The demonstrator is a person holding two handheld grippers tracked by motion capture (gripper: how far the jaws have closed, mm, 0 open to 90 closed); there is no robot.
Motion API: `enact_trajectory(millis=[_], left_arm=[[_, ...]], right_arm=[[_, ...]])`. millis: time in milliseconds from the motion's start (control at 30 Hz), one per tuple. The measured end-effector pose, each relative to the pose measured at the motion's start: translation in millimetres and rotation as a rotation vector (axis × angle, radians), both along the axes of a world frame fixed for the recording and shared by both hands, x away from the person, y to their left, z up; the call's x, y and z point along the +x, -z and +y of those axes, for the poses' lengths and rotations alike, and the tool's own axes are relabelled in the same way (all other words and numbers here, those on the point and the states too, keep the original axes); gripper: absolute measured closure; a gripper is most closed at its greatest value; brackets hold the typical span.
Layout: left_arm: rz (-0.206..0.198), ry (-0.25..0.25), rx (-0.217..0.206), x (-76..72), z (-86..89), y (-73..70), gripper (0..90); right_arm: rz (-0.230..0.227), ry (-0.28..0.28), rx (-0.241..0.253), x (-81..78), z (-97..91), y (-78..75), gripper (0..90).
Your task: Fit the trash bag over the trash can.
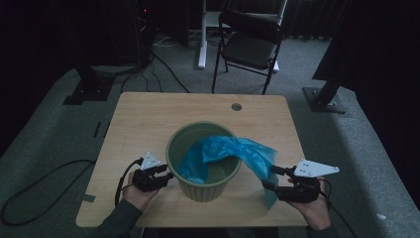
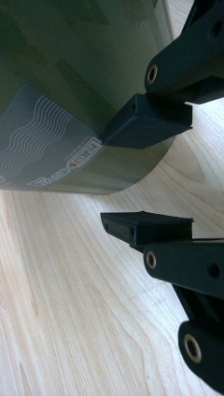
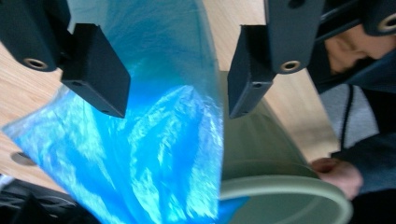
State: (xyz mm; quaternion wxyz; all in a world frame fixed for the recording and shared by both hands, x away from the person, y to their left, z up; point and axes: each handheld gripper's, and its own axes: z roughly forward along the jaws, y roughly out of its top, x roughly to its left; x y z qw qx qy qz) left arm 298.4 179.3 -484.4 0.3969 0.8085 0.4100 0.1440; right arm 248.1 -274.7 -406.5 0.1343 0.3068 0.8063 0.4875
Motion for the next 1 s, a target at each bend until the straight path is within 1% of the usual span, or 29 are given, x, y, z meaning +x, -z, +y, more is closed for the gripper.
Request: enact_trajectory(millis=[33, 67, 100, 133, 167, 200, 233, 267, 300, 333, 367, 400, 433, 467, 500, 533, 567, 600, 700, 833, 1000], left_arm=[[0.000, 0.003, 0.001, 0.2, -0.9, 0.0, 57.0], [0.000, 0.005, 0.000, 0.3, -2.0, 0.0, 56.9], [-0.002, 0.008, 0.002, 0.5, -2.9, 0.0, 56.9], [-0.003, 0.009, 0.002, 0.6, -3.7, -0.1, 57.0], [-0.003, 0.012, 0.003, 0.7, -4.0, -0.2, 56.9], [-0.005, 0.010, 0.001, 0.7, -4.1, -0.5, 56.9], [-0.007, 0.011, -0.006, 0.5, -3.5, -0.8, 56.9], [-0.010, 0.012, -0.012, 0.5, -2.4, -1.7, 56.8], [-0.012, 0.013, -0.021, 0.4, -1.3, -2.7, 56.8], [-0.016, 0.011, -0.024, 0.4, -0.1, -3.6, 56.8], [-0.018, 0.010, -0.032, 0.5, 1.1, -4.3, 56.8], [-0.019, 0.013, -0.047, 0.7, 3.4, -5.4, 56.8], [-0.019, 0.013, -0.047, 0.7, 3.4, -5.4, 56.6], [-0.013, 0.018, -0.062, 1.2, 4.5, -5.5, 56.6], [-0.013, 0.018, -0.062, 1.2, 4.5, -5.5, 56.4], [-0.007, 0.031, -0.075, 1.9, 5.8, -5.6, 56.4], [-0.010, 0.036, -0.075, 1.5, 5.8, -5.9, 56.3], [-0.020, 0.045, -0.066, 0.1, 4.7, -6.9, 56.1], [-0.026, 0.043, -0.062, -0.7, 3.9, -7.3, 56.1], [-0.027, 0.054, -0.067, -4.5, 5.1, -9.8, 55.6], [-0.033, 0.064, -0.067, -10.6, 4.1, -11.6, 55.0]], right_arm=[[0.006, 0.005, -0.005, 1.1, 0.4, 1.5, 38.2], [0.002, 0.017, -0.018, 2.6, 1.7, 3.1, 38.9], [0.002, 0.017, -0.018, 2.6, 1.7, 3.1, 38.9], [-0.003, 0.026, -0.032, 3.7, 2.8, 3.3, 41.0], [-0.006, 0.030, -0.036, 4.0, 3.4, 3.2, 44.5], [-0.006, 0.030, -0.036, 4.0, 3.4, 3.2, 44.5], [-0.011, 0.029, -0.038, 4.3, 3.5, 2.8, 50.0], [-0.010, 0.018, -0.032, 5.4, 3.1, 1.4, 59.4], [-0.010, 0.015, -0.030, 6.2, 3.0, 0.6, 64.8], [-0.010, 0.015, -0.030, 6.2, 3.0, 0.6, 64.8], [-0.018, 0.008, -0.023, 7.7, 2.5, -1.7, 72.6], [-0.020, 0.003, -0.017, 8.3, 2.4, -3.1, 75.0], [-0.020, 0.003, -0.017, 8.3, 2.4, -3.1, 75.0], [-0.025, -0.002, -0.015, 8.9, 2.6, -4.5, 77.2], [-0.025, -0.002, -0.015, 8.9, 2.6, -4.5, 77.2], [-0.029, -0.002, -0.015, 9.4, 3.1, -5.8, 79.5], [-0.033, -0.007, -0.020, 10.9, 3.7, -7.9, 83.2], [-0.043, -0.009, -0.018, 12.1, 4.0, -9.5, 87.3], [-0.042, -0.012, -0.017, 12.6, 4.1, -10.1, 88.4], [-0.043, -0.012, -0.014, 14.8, 5.2, -11.8, 90.0], [-0.036, -0.010, 0.010, 15.4, 4.2, -14.1, 90.0]])
